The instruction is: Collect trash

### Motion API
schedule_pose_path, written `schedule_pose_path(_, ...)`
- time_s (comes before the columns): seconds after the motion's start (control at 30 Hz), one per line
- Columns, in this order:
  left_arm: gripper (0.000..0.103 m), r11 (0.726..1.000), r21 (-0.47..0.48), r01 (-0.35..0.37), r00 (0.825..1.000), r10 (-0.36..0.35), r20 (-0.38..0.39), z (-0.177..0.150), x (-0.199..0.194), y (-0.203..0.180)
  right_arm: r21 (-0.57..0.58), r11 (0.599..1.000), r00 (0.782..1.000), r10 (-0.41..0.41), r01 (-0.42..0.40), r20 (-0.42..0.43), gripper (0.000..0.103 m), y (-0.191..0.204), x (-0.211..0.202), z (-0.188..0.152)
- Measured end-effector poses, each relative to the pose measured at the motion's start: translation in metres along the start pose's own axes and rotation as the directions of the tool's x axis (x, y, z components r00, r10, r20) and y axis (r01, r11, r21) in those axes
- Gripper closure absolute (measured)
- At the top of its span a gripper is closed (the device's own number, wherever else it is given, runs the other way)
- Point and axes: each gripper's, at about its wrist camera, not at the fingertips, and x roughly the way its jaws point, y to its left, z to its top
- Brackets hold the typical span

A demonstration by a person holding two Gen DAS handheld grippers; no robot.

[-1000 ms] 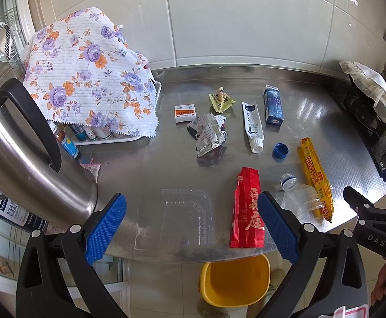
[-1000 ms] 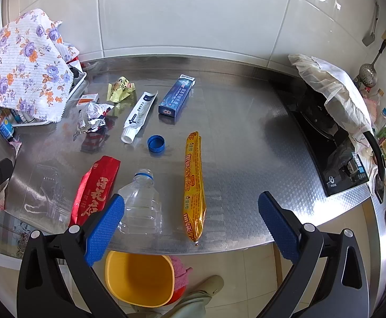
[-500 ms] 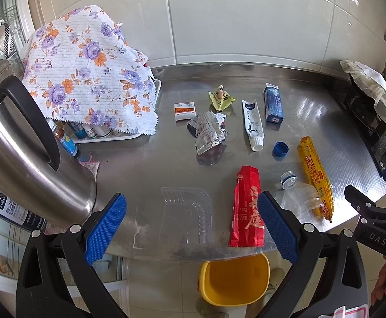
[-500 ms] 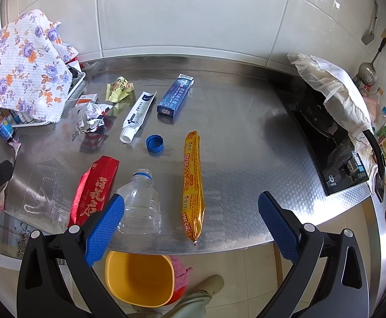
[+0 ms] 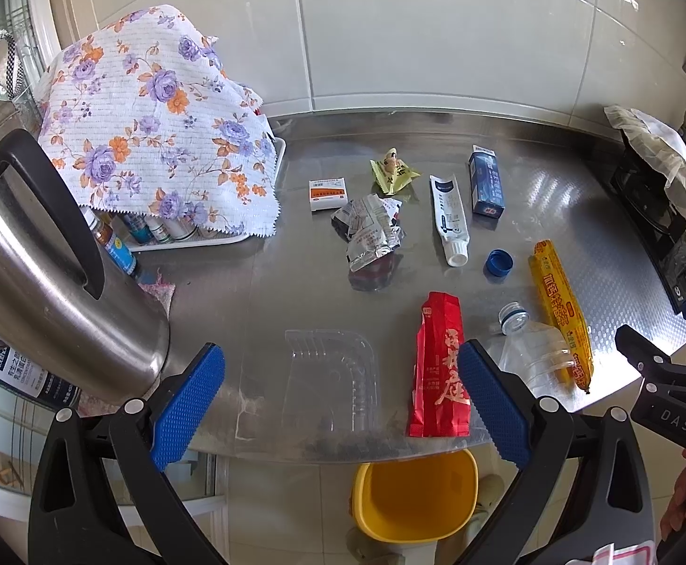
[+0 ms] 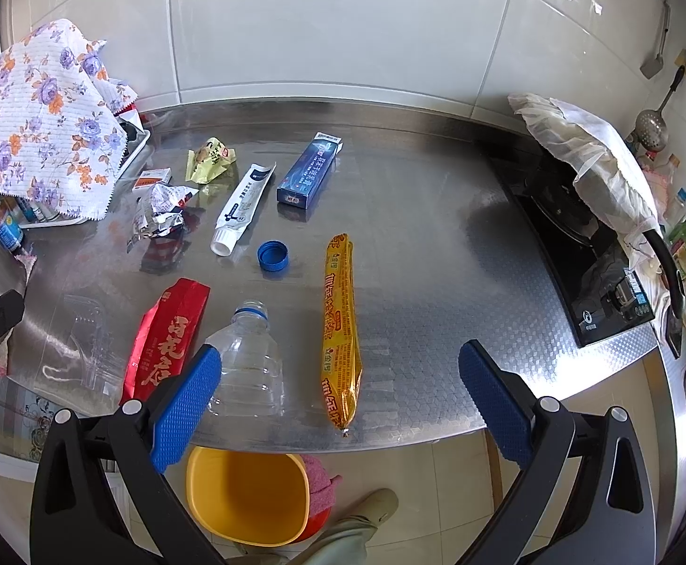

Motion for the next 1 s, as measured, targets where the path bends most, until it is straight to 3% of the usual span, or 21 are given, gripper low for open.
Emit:
schedule_pose_path(0.37,0.005,0.998,-0.051,0.033,0.998,-0.036,-0.048,-0.010,0.023,0.018,0.028,1.000,1.000,0.005,-0.004,-0.029,0.003,-0.015,0.017,-0.006)
schedule_pose_path(1.0,0.005,0.997,-0.080,0.000,0.973,-0.018,-0.231,-0.034,0.128,0.023,0.049,0.998,0.994,0.033,-0.028,-0.106,0.003,-0.028,0.078,0.005)
